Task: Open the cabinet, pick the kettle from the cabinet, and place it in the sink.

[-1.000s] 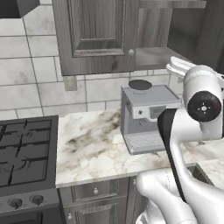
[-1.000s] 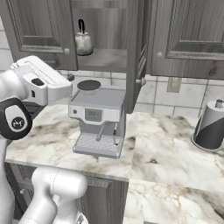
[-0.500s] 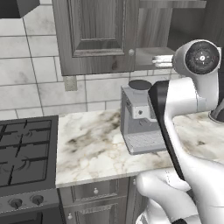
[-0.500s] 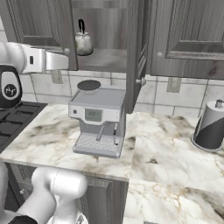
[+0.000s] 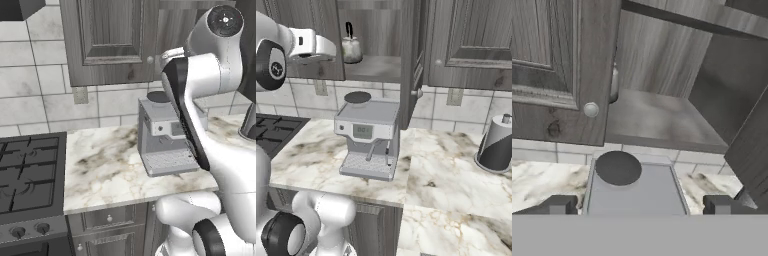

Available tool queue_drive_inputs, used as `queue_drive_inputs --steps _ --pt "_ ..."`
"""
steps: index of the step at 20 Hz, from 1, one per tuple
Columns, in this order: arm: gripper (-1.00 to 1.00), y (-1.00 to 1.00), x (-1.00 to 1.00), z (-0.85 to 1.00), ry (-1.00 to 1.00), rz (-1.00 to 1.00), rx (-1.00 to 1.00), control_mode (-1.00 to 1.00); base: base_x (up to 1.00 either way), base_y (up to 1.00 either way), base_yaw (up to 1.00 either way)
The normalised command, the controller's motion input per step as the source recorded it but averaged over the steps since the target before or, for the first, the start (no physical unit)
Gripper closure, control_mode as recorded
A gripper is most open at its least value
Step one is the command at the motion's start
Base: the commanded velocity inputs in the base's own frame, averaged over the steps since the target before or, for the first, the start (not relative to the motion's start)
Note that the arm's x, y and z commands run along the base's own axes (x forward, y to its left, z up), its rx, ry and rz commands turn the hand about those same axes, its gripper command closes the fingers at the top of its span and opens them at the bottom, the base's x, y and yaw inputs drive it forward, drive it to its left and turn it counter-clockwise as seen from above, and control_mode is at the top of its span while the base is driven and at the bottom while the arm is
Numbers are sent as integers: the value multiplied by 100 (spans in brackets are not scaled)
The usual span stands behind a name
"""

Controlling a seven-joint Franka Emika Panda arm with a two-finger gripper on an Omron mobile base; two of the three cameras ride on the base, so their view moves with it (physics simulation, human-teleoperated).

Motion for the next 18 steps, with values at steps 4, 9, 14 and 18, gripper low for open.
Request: queue_drive_inputs --steps 4,9,14,18 --pt "-100 26 38 -7 0 24 0 -100 0 0 0" --pt "-100 29 40 -16 0 20 0 -100 0 0 0" --pt "-100 15 48 -24 0 12 -1 -100 0 0 0" --pt "-100 2 47 -26 0 8 0 -100 0 0 0"
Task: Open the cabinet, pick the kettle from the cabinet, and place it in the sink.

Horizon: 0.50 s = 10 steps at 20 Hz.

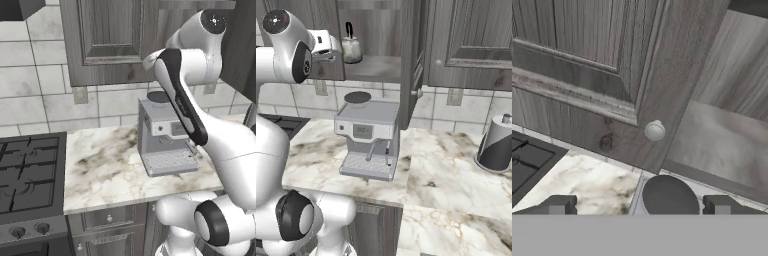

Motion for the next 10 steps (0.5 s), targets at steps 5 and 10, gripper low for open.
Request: queue_drive_inputs --steps 5,10 --pt "-100 -1 39 -8 0 1 -1 -100 0 0 0" --pt "-100 -3 29 4 7 0 -1 -100 0 0 0"
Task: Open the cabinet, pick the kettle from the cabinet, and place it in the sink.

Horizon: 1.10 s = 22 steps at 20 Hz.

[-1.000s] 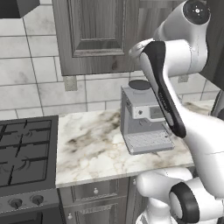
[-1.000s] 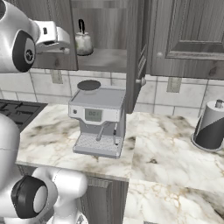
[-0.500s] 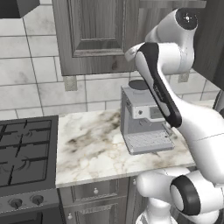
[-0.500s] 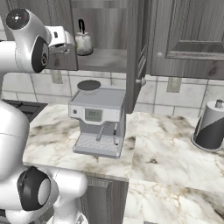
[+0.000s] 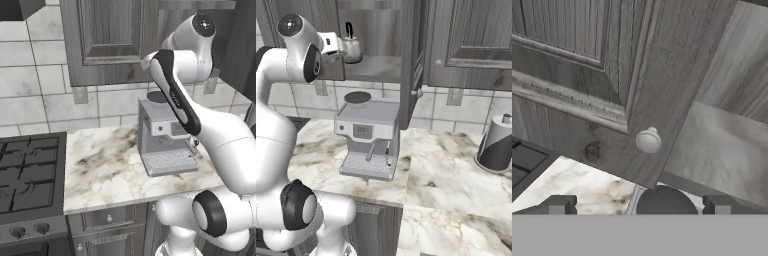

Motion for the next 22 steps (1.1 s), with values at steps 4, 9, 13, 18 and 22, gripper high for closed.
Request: queue_drive_inputs --steps 4,9,13,18,22 --pt "-100 0 27 1 11 0 -1 -100 0 0 0" --pt "-100 1 33 0 8 0 0 -100 0 0 0" --pt "-100 8 20 2 1 0 0 -100 0 0 0" --pt "-100 12 10 -3 -2 -5 0 -100 0 0 0" --pt "-100 12 12 -12 -3 -11 0 -100 0 0 0"
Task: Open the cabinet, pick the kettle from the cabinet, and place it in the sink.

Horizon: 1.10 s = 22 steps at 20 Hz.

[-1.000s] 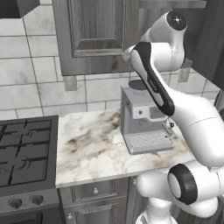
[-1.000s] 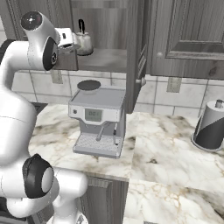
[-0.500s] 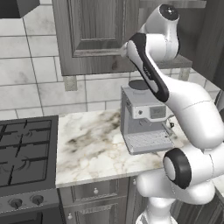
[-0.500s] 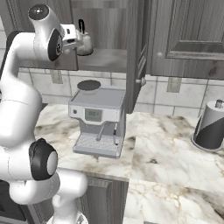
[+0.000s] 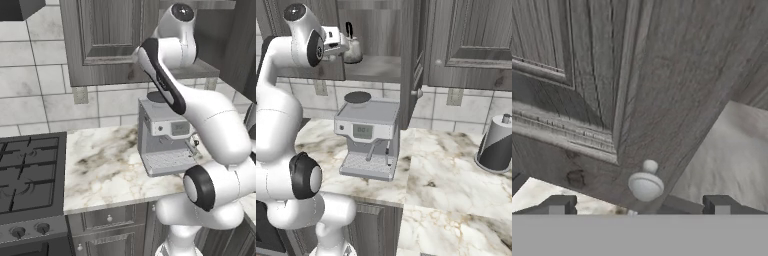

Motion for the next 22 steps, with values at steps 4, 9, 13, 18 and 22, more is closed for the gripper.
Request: queue_drive_inputs --steps 4,9,13,18,22 --pt "-100 2 22 -19 0 -12 0 -100 0 0 0" --pt "-100 0 31 -8 0 -10 0 -100 0 0 0" --pt "-100 0 27 0 1 -8 0 -100 0 0 0" --pt "-100 0 21 -1 0 -8 0 -100 0 0 0" --pt "-100 -4 10 -6 0 -9 0 -100 0 0 0"
